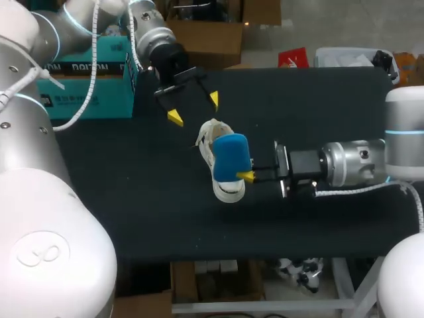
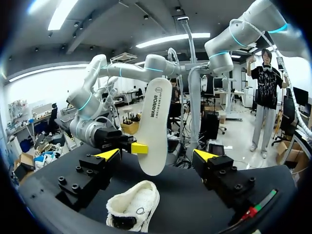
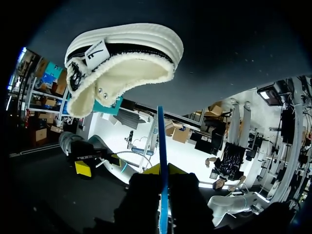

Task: Open the shoe tongue, take the insole out of the shoe, put the insole back into the shoe, and pack the shoe into the shoebox

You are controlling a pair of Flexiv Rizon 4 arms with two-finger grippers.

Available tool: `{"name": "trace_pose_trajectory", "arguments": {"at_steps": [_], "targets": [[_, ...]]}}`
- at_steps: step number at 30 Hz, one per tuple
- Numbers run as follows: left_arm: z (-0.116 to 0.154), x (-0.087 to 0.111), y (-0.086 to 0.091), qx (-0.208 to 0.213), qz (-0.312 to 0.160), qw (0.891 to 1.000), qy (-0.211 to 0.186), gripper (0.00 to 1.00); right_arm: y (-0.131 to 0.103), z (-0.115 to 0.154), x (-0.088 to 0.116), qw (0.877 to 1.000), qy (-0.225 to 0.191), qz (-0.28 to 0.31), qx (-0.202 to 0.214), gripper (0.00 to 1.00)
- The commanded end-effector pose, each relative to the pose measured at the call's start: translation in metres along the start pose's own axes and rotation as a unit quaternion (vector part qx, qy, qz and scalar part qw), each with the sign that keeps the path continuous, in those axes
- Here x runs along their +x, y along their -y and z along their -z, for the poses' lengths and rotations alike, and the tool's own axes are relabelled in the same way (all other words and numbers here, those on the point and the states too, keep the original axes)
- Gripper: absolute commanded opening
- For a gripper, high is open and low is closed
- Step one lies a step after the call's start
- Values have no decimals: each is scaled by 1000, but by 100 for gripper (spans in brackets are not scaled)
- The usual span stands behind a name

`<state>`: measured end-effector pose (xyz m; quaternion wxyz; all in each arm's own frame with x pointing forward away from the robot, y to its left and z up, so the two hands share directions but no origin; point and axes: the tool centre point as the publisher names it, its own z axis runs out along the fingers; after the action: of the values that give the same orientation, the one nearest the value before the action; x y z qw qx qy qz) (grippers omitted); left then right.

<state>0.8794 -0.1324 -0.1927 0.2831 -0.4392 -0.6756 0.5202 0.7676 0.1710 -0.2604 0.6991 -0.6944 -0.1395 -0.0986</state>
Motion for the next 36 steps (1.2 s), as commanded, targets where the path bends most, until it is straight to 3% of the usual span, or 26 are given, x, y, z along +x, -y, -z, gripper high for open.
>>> {"name": "trace_pose_trajectory", "arguments": {"at_steps": [1, 36], "targets": [[3, -3, -6, 5, 4, 993, -118, 100, 2, 5, 0, 1000, -3, 2, 2, 0], [3, 2, -13, -5, 14, 994, -108, 100, -3, 9, 6, 1000, 5, -3, 9, 0]]}}
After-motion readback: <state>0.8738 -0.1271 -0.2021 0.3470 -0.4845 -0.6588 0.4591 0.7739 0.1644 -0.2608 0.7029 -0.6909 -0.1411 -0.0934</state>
